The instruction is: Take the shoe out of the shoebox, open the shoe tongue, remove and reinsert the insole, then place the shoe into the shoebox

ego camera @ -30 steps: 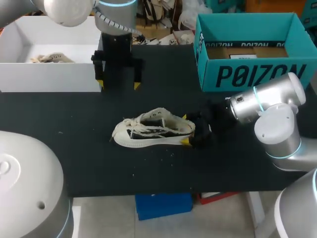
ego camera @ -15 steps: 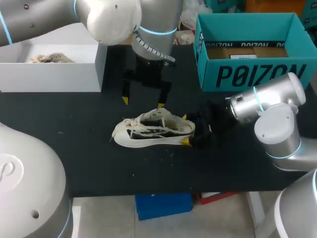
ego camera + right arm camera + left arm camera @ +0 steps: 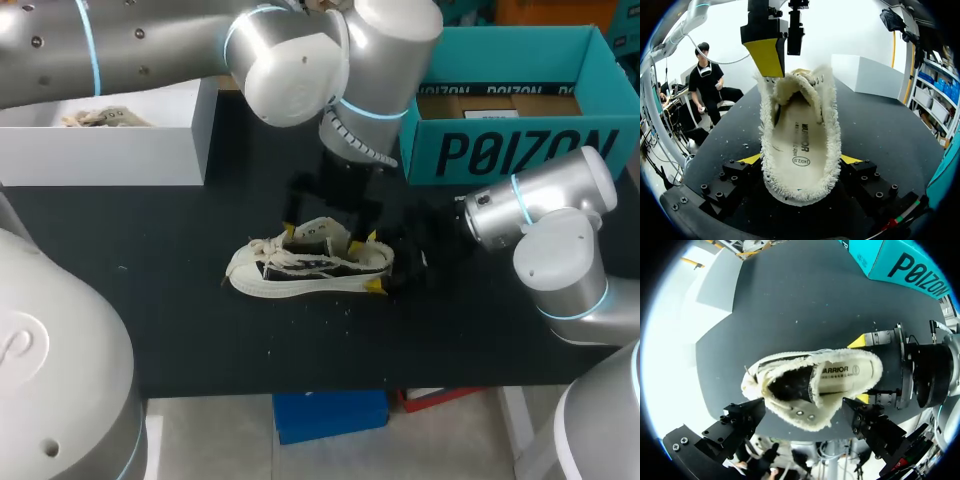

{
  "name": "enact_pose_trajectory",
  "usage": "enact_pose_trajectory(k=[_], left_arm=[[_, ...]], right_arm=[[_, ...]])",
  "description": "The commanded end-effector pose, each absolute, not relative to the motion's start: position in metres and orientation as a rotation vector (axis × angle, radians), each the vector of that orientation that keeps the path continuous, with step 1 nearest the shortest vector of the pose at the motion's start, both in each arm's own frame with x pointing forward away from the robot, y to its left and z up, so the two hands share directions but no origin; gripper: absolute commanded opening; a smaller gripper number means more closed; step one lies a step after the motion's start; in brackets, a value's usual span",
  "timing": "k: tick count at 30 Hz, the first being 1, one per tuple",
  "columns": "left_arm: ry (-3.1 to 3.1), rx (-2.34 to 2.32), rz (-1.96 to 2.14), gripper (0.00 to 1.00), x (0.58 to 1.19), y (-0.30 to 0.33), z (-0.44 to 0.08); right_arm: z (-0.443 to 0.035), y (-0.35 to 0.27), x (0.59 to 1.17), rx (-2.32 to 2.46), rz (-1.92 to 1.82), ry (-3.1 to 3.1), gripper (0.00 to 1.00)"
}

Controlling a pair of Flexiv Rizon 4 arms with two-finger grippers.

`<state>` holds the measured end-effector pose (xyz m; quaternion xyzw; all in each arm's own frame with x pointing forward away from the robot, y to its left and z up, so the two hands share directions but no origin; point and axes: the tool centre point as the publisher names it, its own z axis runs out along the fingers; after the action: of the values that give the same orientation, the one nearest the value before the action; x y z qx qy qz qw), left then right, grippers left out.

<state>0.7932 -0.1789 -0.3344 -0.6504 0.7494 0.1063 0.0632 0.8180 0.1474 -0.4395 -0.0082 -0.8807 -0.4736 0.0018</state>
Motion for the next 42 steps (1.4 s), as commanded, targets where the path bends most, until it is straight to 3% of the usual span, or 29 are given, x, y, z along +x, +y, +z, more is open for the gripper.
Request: enact_pose_trajectory(k=[1,15,16,18,20,22,23,42], left_arm=[[2.23,-1.945,0.363,1.0,0.795,-0.196,-0.348],[2.117,-1.941,0.445,0.98,0.801,-0.178,-0.362],[2.106,-1.941,0.447,0.91,0.801,-0.177,-0.362],[2.092,-1.94,0.45,0.54,0.801,-0.174,-0.363],[2.084,-1.946,0.454,0.39,0.801,-0.171,-0.364],[2.075,-1.948,0.46,0.1,0.802,-0.169,-0.365],[2.069,-1.945,0.464,0.02,0.802,-0.168,-0.366],[2.035,-1.885,0.4,0.0,0.806,-0.163,-0.343]], right_arm=[[-0.445,0.151,0.82,-0.028,-1.482,-2.765,0.0],[-0.445,0.151,0.82,-0.028,-1.482,-2.765,0.0],[-0.445,0.151,0.82,-0.028,-1.482,-2.765,0.0],[-0.445,0.151,0.82,-0.028,-1.482,-2.765,0.0],[-0.445,0.151,0.82,-0.028,-1.482,-2.765,0.0],[-0.445,0.151,0.82,-0.028,-1.482,-2.765,0.0],[-0.445,0.151,0.82,-0.028,-1.482,-2.765,0.0],[-0.445,0.151,0.82,-0.028,-1.482,-2.765,0.0]])
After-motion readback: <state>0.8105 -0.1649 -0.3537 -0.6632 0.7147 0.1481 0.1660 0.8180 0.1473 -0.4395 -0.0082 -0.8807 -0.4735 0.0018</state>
